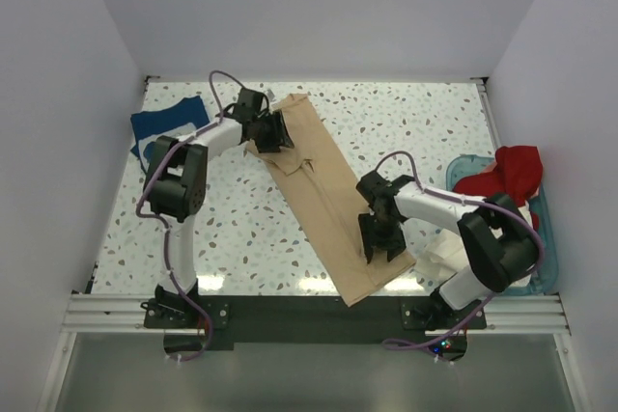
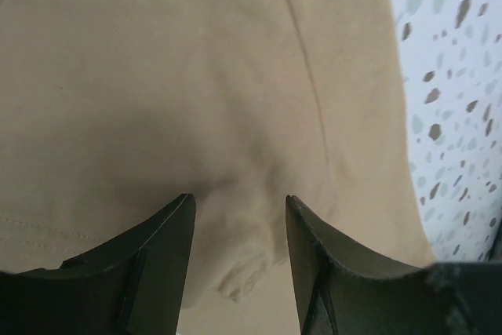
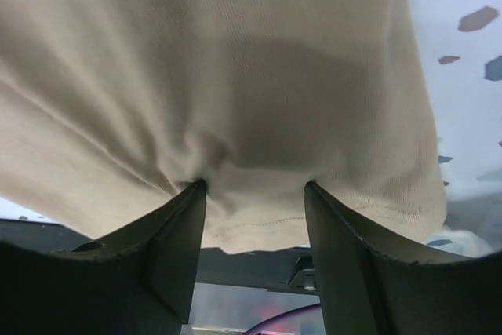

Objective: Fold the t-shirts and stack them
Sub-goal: Fold the tshirt

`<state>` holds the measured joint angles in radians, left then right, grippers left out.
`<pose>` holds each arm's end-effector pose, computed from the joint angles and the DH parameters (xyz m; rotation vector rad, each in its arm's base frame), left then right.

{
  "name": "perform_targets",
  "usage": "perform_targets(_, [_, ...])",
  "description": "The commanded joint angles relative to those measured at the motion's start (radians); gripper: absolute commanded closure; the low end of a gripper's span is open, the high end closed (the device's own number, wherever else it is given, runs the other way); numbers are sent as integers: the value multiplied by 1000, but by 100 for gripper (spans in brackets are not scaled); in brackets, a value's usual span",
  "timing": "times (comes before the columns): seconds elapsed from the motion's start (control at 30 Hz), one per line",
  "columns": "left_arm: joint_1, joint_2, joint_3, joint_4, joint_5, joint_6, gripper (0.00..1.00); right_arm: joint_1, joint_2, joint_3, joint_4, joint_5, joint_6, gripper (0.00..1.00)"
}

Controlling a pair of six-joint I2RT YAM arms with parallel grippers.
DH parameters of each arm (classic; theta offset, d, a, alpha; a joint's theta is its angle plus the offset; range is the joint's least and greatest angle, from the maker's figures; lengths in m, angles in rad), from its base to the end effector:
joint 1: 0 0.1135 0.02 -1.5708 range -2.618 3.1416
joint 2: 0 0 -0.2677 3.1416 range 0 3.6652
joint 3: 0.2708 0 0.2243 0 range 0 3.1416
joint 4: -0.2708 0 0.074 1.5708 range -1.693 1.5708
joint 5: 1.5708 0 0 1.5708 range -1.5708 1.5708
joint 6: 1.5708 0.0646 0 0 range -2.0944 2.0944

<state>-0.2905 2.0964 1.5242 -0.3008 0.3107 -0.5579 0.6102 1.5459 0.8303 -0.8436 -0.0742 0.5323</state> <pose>0.4308 -0.1494 0.1746 -0.1944 2.5271 -0.7401 0.1754 0.1285 0.1462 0.1217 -3.1070 -0.1068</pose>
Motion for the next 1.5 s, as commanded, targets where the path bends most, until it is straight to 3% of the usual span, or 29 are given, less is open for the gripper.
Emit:
perform_targets(0.0, [-4,43,-29,35,24,-39,45,14,34,-20,95,-33,-14,43])
perform_targets(0.37, [2,231,128,-1,-44,1,45,88,180,61,153,-110,89,41])
perform_targets(0.6, [22,344,322,-20,-52,56,45,184,310,220,163,-137,126,39])
perform_targets(0.9, [36,424,456,3,-13,162,44,267,464,411,123,-167,117,39])
perform_targets(1.03, [33,381,455,52,28,168,44,278,458,489,60,-156,101,38])
perform_targets(1.23, [25,230,444,95,67,144,42,281,312,507,-76,-78,89,36])
perform_targets(1.47, [17,-14,329,78,78,131,39,280,175,356,-137,-6,93,34])
